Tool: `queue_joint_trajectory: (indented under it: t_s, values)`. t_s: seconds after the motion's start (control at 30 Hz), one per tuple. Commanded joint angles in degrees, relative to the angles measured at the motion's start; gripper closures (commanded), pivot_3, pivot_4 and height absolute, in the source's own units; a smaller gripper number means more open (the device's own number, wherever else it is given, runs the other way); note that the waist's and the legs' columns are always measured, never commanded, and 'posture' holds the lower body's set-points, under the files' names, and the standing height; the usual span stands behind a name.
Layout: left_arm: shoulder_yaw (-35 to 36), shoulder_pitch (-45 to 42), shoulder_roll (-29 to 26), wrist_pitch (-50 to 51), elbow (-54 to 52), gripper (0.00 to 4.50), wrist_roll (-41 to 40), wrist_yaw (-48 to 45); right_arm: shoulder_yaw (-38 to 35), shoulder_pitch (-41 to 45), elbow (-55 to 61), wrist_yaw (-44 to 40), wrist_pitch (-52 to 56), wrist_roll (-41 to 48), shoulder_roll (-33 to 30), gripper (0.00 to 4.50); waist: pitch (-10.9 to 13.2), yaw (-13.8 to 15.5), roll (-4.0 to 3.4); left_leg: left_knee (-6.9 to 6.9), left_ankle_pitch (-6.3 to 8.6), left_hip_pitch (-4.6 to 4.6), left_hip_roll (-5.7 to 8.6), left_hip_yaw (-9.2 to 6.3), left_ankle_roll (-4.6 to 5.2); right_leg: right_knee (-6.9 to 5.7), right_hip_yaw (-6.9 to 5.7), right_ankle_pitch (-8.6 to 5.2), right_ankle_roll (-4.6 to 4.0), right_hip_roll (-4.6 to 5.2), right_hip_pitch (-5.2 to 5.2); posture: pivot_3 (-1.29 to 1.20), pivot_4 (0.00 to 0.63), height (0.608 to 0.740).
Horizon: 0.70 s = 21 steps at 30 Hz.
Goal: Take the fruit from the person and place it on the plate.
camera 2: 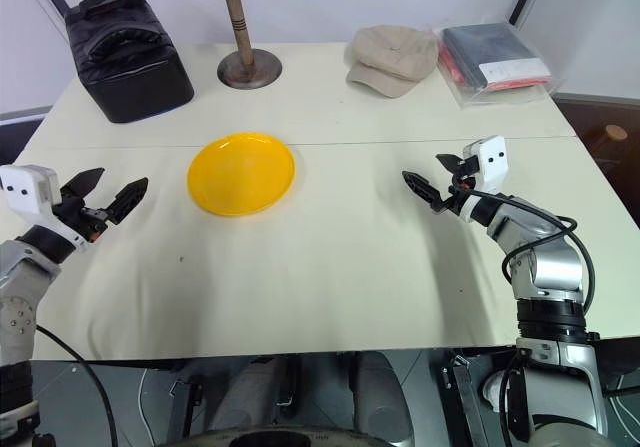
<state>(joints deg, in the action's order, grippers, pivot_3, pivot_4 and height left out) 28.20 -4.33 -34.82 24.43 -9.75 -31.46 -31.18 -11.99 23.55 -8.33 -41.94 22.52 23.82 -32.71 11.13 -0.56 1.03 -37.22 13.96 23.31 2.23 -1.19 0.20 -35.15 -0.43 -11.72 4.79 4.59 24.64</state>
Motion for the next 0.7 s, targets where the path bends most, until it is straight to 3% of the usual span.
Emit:
queue_joint_trajectory:
  t_s: [0.03,0.7]
  values:
    - [1.1,-0.2,-0.6,-0.9,-1.9,0.04,-0.3,0.1,-1.5,1.2,0.6,0.0,-1.3,0.4,-0.6,0.00,0.0,0.0,0.00,0.00,0.00,0.00,0.00,0.00,0.00,0.00,0.00,0.00,0.00,0.00,0.00,0.00,0.150,0.740]
    - [0.5,-1.1,-1.0,-0.9,-1.2,0.04,0.0,-0.3,-1.5,1.0,0.8,0.3,-1.4,0.4,-0.3,0.00,0.0,0.0,0.00,0.01,0.00,0.00,0.00,0.00,0.00,0.01,0.00,0.00,-0.01,0.01,0.00,0.00,0.150,0.740]
